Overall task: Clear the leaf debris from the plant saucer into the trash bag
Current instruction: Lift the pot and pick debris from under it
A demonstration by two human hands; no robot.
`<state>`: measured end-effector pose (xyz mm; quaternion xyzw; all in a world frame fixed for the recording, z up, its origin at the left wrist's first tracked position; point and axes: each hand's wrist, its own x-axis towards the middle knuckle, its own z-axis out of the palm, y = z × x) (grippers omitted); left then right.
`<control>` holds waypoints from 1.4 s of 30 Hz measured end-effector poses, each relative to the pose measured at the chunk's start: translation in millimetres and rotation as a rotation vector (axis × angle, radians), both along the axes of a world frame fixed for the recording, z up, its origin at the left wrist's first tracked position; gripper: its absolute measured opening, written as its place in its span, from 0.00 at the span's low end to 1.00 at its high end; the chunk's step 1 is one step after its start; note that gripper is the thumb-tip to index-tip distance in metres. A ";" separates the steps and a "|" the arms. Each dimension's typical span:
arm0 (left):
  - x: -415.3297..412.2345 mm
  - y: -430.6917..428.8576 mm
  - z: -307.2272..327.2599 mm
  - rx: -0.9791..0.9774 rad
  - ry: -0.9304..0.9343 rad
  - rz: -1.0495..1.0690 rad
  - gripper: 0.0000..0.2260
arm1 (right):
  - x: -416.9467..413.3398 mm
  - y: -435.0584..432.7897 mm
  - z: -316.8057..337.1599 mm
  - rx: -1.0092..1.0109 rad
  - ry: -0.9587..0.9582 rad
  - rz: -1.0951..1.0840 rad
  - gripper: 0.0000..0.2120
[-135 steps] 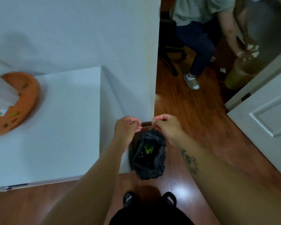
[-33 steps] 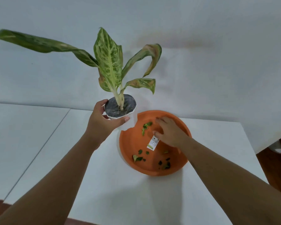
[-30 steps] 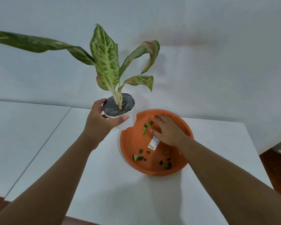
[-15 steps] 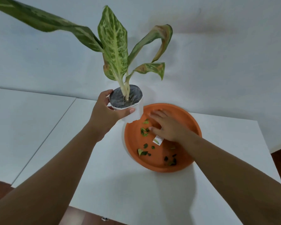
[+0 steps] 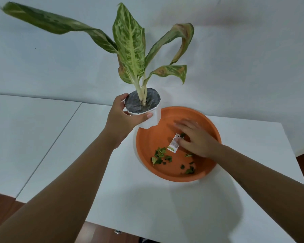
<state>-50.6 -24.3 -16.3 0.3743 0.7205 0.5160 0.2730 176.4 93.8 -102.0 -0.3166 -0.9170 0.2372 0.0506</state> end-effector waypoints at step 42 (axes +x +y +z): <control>54.4 21.6 -52.0 -0.019 -0.023 -0.215 0.41 | 52.8 -59.7 2.2 0.105 0.068 -0.166 0.18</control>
